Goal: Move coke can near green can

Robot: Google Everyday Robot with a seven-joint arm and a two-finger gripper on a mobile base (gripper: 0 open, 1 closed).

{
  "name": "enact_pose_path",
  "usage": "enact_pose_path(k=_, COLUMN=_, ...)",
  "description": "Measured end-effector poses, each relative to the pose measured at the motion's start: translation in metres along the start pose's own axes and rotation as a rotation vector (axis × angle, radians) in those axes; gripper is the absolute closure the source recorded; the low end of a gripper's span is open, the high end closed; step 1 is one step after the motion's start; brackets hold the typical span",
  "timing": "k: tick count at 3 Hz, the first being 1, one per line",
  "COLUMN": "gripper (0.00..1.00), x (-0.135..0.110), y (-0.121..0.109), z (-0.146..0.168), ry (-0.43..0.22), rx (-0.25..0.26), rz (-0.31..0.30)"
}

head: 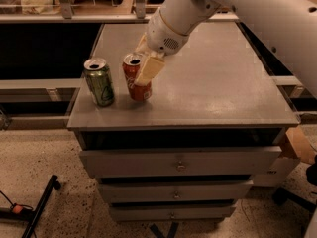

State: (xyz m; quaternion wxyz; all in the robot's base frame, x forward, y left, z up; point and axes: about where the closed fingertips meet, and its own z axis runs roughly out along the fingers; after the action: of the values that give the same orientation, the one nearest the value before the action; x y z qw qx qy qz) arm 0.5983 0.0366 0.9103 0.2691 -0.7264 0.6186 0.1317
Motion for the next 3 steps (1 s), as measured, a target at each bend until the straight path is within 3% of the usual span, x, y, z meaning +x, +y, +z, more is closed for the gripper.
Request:
enact_pose_path(k=2, gripper=0.12, x=-0.0022, y=0.0013, z=0.0097, ry=0.029, rx=0.014, rz=-0.008)
enact_pose_path(k=3, gripper=0.00, x=-0.0027, y=0.0018, z=0.0113, ry=0.029, rx=0.011, rz=-0.009)
